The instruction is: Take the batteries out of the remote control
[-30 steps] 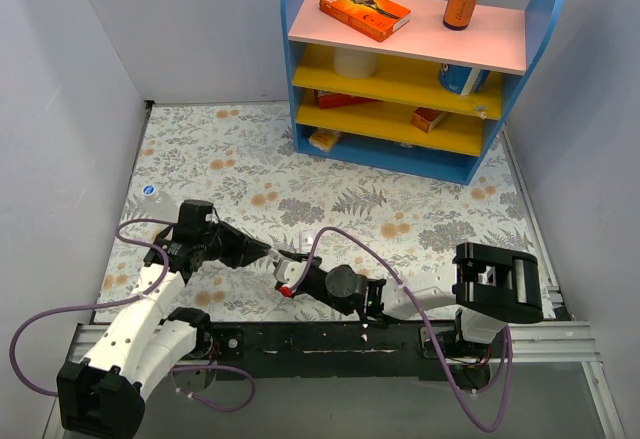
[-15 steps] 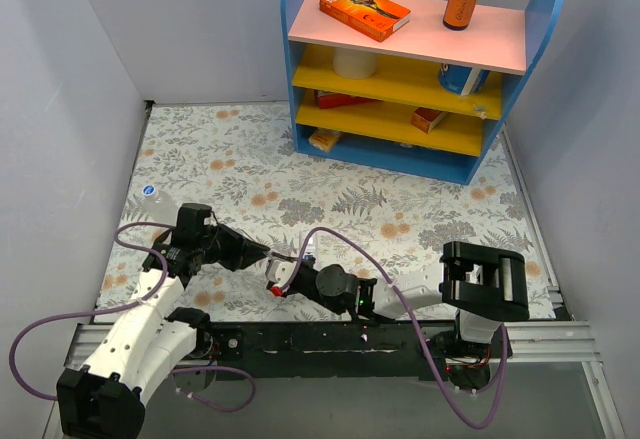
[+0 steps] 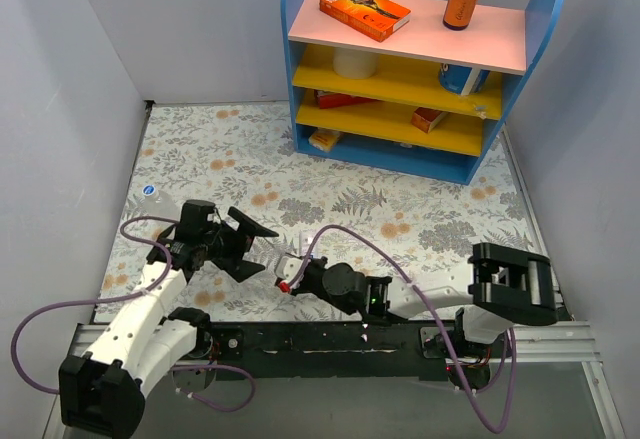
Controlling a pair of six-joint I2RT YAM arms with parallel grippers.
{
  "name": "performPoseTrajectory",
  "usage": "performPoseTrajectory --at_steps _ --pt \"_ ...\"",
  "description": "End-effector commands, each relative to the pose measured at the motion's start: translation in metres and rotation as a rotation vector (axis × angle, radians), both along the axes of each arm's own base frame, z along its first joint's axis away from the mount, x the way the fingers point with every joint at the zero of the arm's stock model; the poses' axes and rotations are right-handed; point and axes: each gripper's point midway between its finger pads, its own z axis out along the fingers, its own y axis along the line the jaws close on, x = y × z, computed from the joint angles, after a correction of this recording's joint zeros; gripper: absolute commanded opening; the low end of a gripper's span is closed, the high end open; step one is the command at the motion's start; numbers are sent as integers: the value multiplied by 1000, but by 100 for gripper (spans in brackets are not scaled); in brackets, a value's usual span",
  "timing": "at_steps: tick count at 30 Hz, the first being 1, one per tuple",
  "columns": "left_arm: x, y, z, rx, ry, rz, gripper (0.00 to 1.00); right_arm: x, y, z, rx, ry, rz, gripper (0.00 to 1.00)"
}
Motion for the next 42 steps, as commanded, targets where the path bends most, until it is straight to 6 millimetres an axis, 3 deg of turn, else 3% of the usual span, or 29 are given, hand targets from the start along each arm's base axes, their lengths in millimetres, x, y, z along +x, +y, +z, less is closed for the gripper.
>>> performPoseTrajectory --at_steps 1,4,5,6,8,10,12,17,26,28,33,34,42 --pt "11 -1 13 52 -96 -87 91 6 -35 2 -52 87 -85 1" --pt "21 -2 15 111 -164 -179 95 6 -51 9 -76 124 -106 1" --pt "27 -1 20 133 -184 -193 98 4 -62 -4 -134 174 -121 1" --pt "31 0 11 174 -180 -239 98 4 -64 6 -129 201 -128 1" --pt "42 1 9 211 -205 -276 98 1 -81 -7 -225 265 -158 1" --pt "56 0 5 250 -242 -335 98 -1 -84 3 -218 334 -185 1" --pt "70 1 7 290 -271 -357 97 -9 -100 -4 -300 394 -202 1" --pt "90 -5 -9 317 -314 -459 89 -20 -114 14 -335 442 -180 1" --pt "79 -29 -45 165 -312 -619 75 -21 -117 28 -430 348 -71 1" --pt "72 -37 -44 100 -323 -658 71 -15 -114 32 -422 360 -80 1" --pt "65 -40 -67 69 -281 -682 66 6 -110 27 -409 524 -219 1" --pt "64 -41 -70 64 -270 -686 65 6 -104 35 -387 555 -218 1" --pt "53 -45 -78 3 -223 -712 57 14 -91 39 -378 741 -344 1"
